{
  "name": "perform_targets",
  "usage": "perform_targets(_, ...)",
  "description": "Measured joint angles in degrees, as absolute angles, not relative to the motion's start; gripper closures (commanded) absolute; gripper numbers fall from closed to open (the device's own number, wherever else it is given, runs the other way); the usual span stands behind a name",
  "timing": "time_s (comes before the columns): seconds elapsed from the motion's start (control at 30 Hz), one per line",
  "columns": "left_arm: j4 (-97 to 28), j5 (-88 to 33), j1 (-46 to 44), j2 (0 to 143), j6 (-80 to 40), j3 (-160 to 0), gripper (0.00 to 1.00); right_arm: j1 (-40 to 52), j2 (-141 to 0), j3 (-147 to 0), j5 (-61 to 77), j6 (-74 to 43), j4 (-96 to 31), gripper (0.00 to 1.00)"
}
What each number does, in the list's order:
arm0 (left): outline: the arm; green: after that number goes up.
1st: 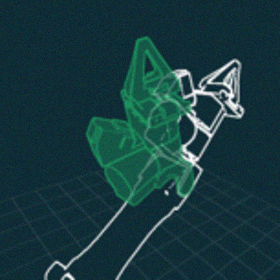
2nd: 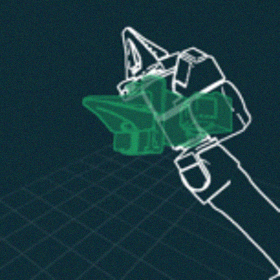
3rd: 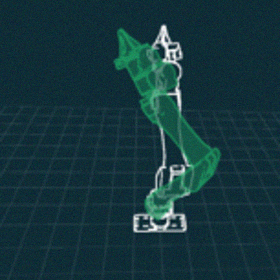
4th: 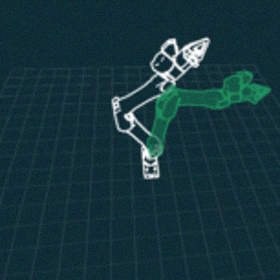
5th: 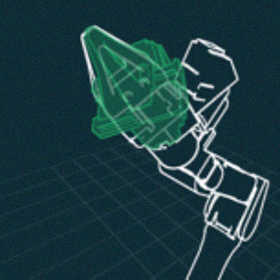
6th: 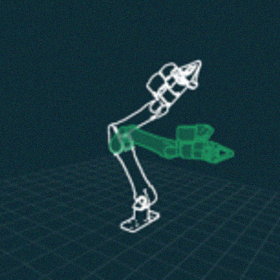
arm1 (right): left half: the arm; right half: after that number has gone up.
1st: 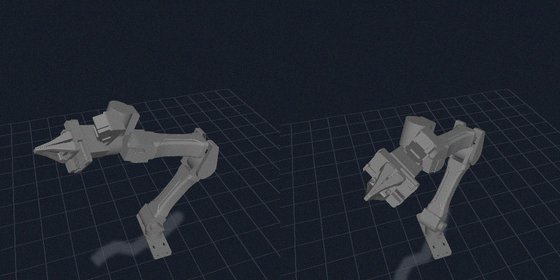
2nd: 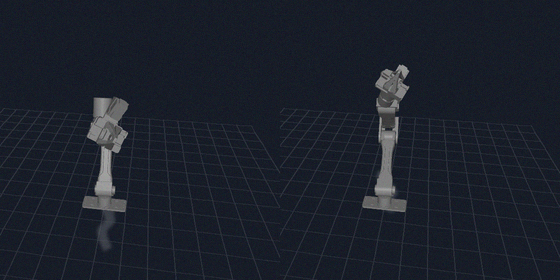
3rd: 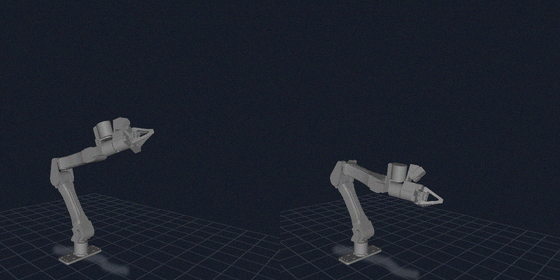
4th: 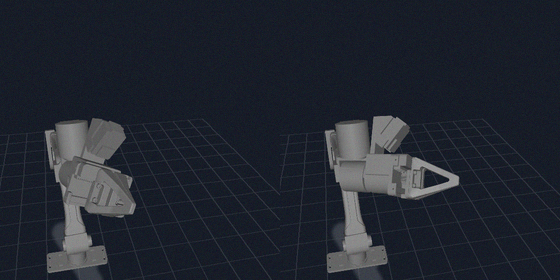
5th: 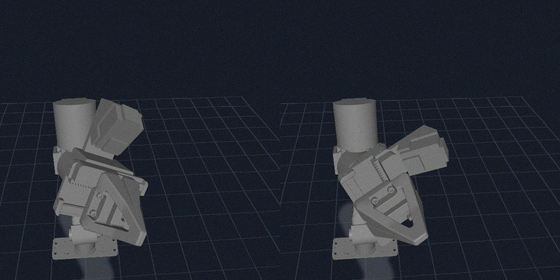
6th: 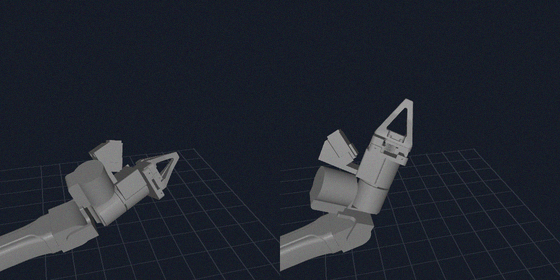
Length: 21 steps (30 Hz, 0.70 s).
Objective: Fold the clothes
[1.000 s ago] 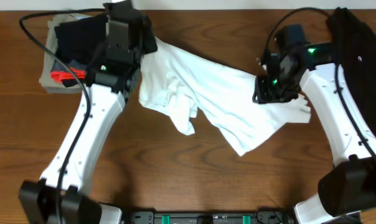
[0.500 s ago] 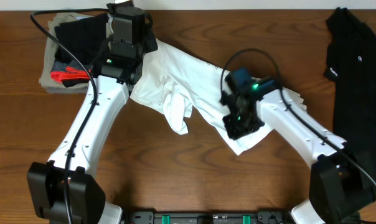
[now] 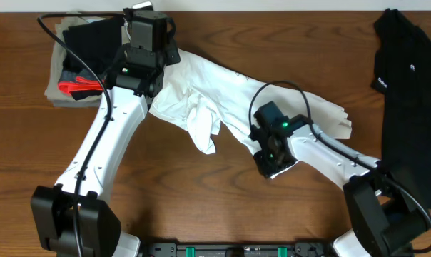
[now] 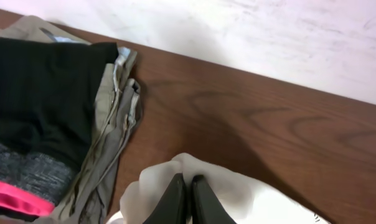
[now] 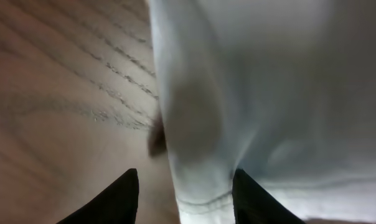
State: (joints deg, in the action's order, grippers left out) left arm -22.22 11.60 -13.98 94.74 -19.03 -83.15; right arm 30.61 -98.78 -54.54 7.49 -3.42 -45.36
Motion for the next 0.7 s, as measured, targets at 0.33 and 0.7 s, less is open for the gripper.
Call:
perform_targets(0.33,-26.3,11.6,-14.0,94.7,-19.0,-83.2,0.94,31.5,-98.7,-52.8,1.8,-8.7,-41.2,0.99)
perform_targets(0.7,-31.6,11.6,-14.1,90.6,-19.0,-82.9,0.94,20.2,-98.3,-64.2,-4.1,-13.1,-49.0,0.99)
